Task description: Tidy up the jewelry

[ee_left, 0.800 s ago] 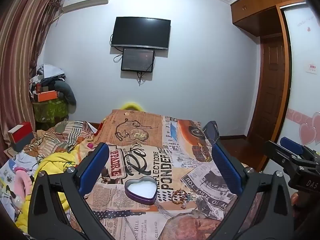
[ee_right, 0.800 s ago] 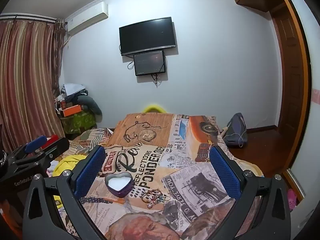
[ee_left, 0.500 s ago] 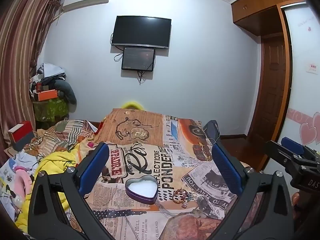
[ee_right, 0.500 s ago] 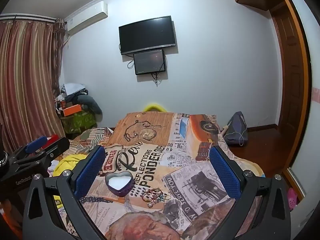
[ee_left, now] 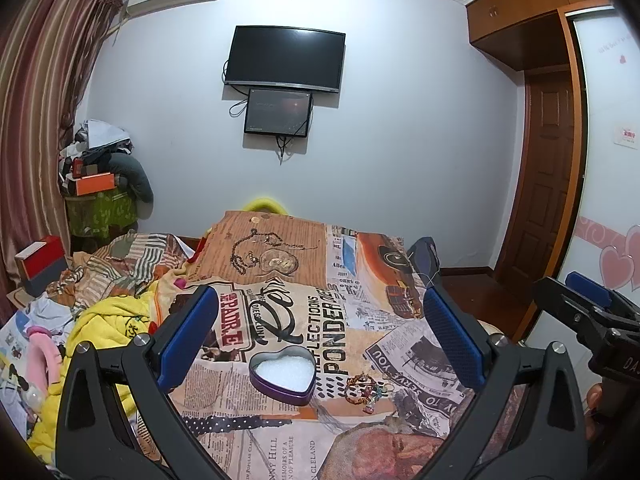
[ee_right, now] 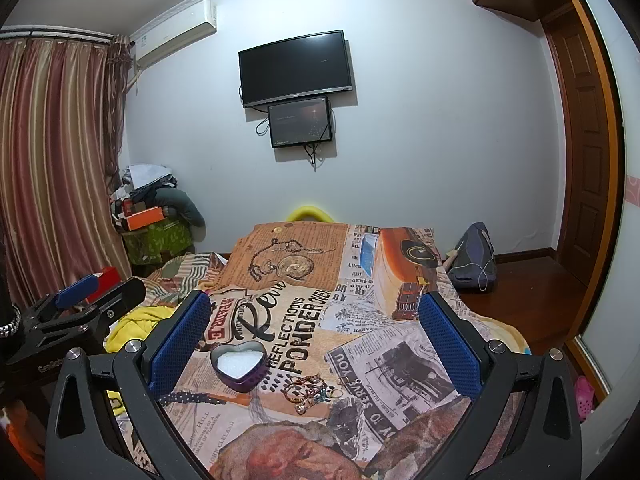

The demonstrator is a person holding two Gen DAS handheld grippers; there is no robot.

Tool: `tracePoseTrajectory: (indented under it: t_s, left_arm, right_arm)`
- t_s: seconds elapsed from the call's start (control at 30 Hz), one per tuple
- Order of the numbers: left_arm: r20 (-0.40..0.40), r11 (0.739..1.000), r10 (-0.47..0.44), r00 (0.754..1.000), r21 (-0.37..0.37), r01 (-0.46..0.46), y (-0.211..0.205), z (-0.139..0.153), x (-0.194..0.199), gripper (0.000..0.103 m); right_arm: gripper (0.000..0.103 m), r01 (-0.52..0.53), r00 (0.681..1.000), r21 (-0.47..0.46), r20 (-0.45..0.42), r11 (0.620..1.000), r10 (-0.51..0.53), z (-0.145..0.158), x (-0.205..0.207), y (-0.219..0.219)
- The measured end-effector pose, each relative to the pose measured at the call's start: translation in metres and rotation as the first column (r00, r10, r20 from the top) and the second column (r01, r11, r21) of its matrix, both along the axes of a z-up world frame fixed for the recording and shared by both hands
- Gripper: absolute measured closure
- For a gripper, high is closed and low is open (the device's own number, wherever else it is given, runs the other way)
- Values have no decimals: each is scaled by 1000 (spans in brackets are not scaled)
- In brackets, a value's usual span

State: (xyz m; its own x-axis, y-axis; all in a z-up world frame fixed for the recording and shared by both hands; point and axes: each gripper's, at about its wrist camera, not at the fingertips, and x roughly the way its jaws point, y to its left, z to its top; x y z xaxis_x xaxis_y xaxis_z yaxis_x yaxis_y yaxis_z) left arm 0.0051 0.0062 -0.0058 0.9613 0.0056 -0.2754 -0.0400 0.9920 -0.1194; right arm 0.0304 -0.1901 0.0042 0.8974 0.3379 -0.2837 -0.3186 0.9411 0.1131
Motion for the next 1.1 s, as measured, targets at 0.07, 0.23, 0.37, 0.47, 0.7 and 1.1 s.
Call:
tracePoseTrajectory:
  t_s: [0.07,0.23,0.37,0.47,0.7,1.1]
  left_arm:
    - [1,1000,3,1000,3,-3,1,1,0,0]
    - [-2,1000,9,1000,0,-9,3,0,1,0]
    - [-3,1000,15,1000,4,-15,1,-2,4,0]
    - [-3,1000,17,1000,6,-17,0,-2,5,0]
    - [-3,1000,16,1000,5,-16,1,-3,4,0]
    - [0,1000,11,1000,4,-11,1,-4,4,0]
  right_arm:
    - [0,0,1000,0,2,1000,0,0,-1,1]
    - [0,-1,1000,-7,6,1000,1,0,-4,4]
    - [0,-1,1000,-7,4,1000,1,0,-4,4]
    - [0,-3,1000,-5,0,1000,3,2,-3,5]
    - [0,-7,1000,-9,-1,1000,7,4,-2,5]
    - [0,-6,1000,-7,-3,1000,6,5,-1,5]
